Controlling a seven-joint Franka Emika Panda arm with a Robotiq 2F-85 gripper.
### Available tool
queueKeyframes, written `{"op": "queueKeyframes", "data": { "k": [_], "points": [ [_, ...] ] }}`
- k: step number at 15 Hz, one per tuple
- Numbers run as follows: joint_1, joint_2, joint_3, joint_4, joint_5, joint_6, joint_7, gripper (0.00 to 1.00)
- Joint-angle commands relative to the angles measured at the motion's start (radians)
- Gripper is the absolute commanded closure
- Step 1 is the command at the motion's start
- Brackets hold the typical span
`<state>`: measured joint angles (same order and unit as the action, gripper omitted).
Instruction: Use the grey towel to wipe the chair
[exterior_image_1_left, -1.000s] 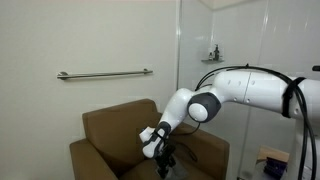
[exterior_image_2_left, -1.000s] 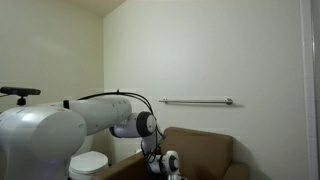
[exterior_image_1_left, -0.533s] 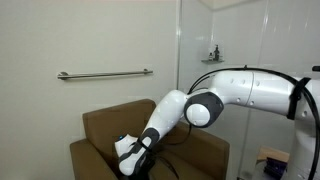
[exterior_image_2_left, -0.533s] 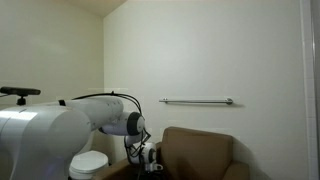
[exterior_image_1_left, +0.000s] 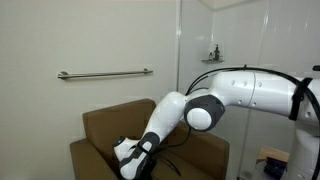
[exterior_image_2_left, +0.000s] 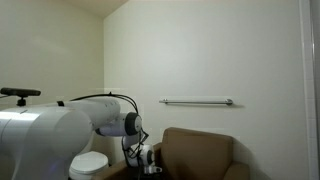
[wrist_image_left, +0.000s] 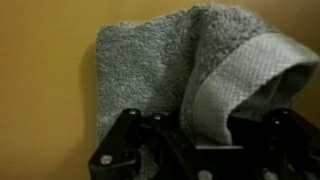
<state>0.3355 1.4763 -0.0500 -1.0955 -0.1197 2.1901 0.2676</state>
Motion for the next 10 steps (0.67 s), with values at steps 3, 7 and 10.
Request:
{"op": "queueKeyframes", "data": {
  "k": [3,7,10],
  "points": [
    [-0.125,0.000,-0.084,-0.065,0.007,-0.072,0.087,0.98],
    [-0.219,-0.003,-0.078,-0.094,0.021,-0.082,0.071,0.97],
    [-0.232,-0.006,-0.020,-0.083,0.033,-0.054,0.028,0.97]
  ]
}}
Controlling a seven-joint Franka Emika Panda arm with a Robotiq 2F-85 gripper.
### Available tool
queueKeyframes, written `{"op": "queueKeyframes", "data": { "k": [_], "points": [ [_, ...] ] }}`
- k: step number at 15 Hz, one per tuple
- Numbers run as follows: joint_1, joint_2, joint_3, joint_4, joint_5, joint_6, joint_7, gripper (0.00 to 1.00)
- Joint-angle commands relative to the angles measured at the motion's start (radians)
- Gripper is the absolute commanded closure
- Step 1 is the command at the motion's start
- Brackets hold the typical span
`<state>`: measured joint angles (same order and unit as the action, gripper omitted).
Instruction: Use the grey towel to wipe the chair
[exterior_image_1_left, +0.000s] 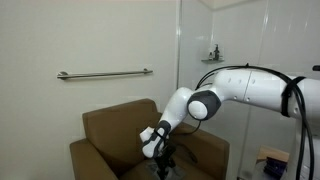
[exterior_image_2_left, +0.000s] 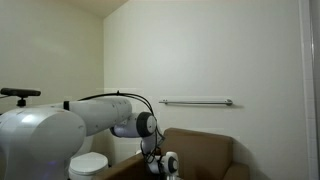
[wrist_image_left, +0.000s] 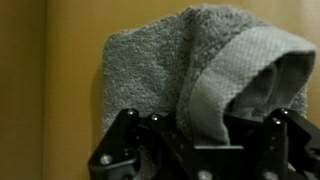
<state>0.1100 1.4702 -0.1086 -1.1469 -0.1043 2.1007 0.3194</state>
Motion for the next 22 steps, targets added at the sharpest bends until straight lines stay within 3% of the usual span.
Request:
{"op": "queueKeyframes", "data": {
  "k": [1,8,12,16,22],
  "points": [
    [0.009,-0.002,0.051,-0.027,0.011,0.048,-0.030,0.97],
    [0.124,0.003,0.145,0.032,0.002,0.165,-0.141,0.97],
    [0.181,-0.007,0.118,0.023,-0.008,0.150,-0.127,0.97],
    [0.152,-0.003,0.054,-0.011,0.005,0.055,-0.063,0.98],
    [0.011,-0.003,0.024,-0.028,0.045,0.031,-0.035,0.98]
  ]
}}
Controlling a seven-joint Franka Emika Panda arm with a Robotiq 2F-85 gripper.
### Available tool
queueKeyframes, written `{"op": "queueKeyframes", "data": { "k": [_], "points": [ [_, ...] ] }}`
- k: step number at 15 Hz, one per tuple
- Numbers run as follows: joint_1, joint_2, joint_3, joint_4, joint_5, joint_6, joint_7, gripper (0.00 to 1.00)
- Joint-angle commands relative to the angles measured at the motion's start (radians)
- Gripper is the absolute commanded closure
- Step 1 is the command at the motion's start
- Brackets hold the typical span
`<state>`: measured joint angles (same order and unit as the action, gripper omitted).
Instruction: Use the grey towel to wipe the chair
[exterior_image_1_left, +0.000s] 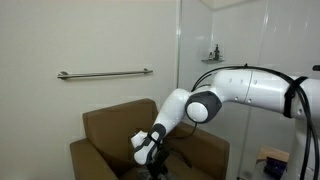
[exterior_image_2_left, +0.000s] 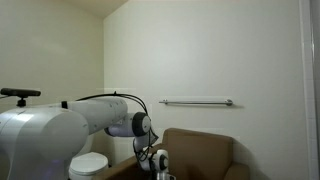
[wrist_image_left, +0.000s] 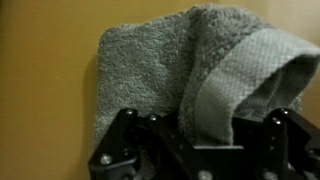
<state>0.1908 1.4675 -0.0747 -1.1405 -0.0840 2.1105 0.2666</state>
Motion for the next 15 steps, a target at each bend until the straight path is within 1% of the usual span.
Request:
{"op": "queueKeyframes", "data": {
  "k": [1,3,5,12,15],
  "points": [
    [-0.089,0.000,-0.007,-0.028,0.035,0.028,0.018,0.97],
    [-0.107,-0.002,0.007,-0.016,0.050,0.053,0.012,0.98],
    [-0.079,-0.004,0.012,-0.006,0.038,0.080,0.017,0.97],
    [0.066,-0.005,0.063,0.033,0.004,0.183,-0.031,0.98],
    [0.110,-0.004,0.074,0.036,-0.005,0.205,-0.056,0.97]
  ]
}}
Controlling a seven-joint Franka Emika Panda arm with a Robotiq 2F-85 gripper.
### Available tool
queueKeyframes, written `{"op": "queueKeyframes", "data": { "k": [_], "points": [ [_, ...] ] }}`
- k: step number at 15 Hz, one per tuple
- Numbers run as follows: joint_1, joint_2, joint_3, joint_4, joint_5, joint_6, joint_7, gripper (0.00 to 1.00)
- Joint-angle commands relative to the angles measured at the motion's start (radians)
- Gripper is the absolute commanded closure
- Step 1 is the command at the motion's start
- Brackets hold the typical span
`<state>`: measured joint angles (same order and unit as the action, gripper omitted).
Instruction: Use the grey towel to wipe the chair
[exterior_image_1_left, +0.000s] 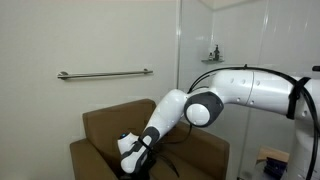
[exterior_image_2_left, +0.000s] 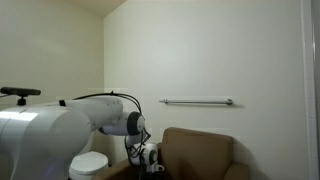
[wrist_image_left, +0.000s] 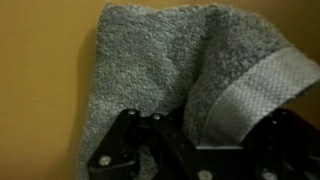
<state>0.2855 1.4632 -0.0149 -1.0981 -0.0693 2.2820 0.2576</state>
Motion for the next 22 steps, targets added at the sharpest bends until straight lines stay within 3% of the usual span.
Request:
{"op": "queueKeyframes", "data": {
  "k": [1,7,14,18,22],
  "points": [
    [0.018,0.000,0.012,-0.012,-0.019,0.029,-0.054,0.97],
    [-0.045,0.007,-0.057,-0.049,-0.012,-0.036,-0.014,0.97],
    [-0.200,0.006,-0.081,-0.037,0.017,-0.033,-0.002,0.97],
    [-0.214,0.006,-0.062,-0.036,0.016,-0.034,-0.010,0.98],
    [-0.178,0.006,-0.025,-0.022,0.009,-0.003,-0.041,0.98]
  ]
}}
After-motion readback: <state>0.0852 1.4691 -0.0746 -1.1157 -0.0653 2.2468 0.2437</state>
